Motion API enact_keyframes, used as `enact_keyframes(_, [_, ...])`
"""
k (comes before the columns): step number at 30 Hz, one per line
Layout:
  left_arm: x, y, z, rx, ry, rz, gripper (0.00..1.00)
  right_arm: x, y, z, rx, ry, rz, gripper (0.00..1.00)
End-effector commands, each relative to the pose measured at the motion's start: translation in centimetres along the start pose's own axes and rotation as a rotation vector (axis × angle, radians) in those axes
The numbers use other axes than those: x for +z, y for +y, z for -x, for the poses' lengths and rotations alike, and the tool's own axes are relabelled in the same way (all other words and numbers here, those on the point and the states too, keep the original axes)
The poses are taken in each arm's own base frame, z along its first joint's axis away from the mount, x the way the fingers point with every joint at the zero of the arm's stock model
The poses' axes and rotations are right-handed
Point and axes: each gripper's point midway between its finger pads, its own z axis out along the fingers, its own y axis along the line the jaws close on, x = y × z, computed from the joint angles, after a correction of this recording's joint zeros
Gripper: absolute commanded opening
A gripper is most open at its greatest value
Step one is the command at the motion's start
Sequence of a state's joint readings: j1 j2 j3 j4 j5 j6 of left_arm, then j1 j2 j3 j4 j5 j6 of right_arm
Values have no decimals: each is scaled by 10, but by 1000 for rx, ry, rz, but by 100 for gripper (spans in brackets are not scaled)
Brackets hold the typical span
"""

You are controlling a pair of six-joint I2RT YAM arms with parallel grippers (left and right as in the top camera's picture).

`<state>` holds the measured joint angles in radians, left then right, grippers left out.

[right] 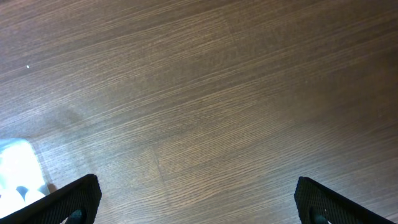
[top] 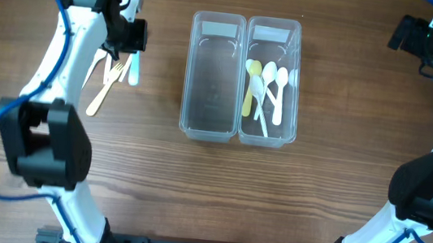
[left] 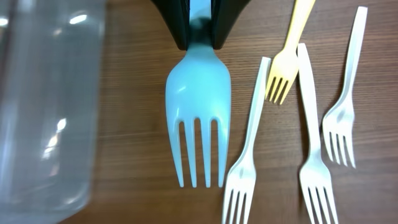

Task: Pack container
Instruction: 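Carry the light-blue fork and drop it into the left container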

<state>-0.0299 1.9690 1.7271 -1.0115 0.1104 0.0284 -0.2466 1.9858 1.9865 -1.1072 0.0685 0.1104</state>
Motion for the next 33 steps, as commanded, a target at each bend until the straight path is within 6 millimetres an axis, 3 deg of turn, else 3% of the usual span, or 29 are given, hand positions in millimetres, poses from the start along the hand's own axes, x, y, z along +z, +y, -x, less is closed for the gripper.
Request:
enact_keyframes(1, [-42, -46, 7, -30, -87, -75, 4, -6, -2, 5, -5, -23, -11, 100])
enact_keyframes(5, [-60, -96, 1, 27, -113, -163, 4, -6, -2, 5, -5, -23, -11, 100])
enact_keyframes(10, [-60, -146, -11, 112, -108, -216, 4, -6, -2, 5, -5, -23, -11, 100])
enact_keyframes(14, [-61, -174, -10, 177, -147, -222, 4, -6, -2, 5, -5, -23, -11, 100])
enact_keyframes(19, [-54, -187, -6, 204, -191, -172, 4, -6, -2, 5, -5, -23, -11, 100])
enact_keyframes(26, [-30, -186, -9, 171, -149, -143, 4, -6, -2, 5, -5, -23, -11, 100])
enact_keyframes(29, [-34, -189, -1, 172, -183, -155, 22, -6, -2, 5, -5, -23, -11, 100])
enact_keyframes(31, [-42, -191, 5, 173, -217, -167, 28, -6, -2, 5, -5, -23, -11, 100])
enact_keyframes(33, [-56, -194, 14, 172, -271, -185, 47, -6, -2, 5, -5, -23, -11, 100])
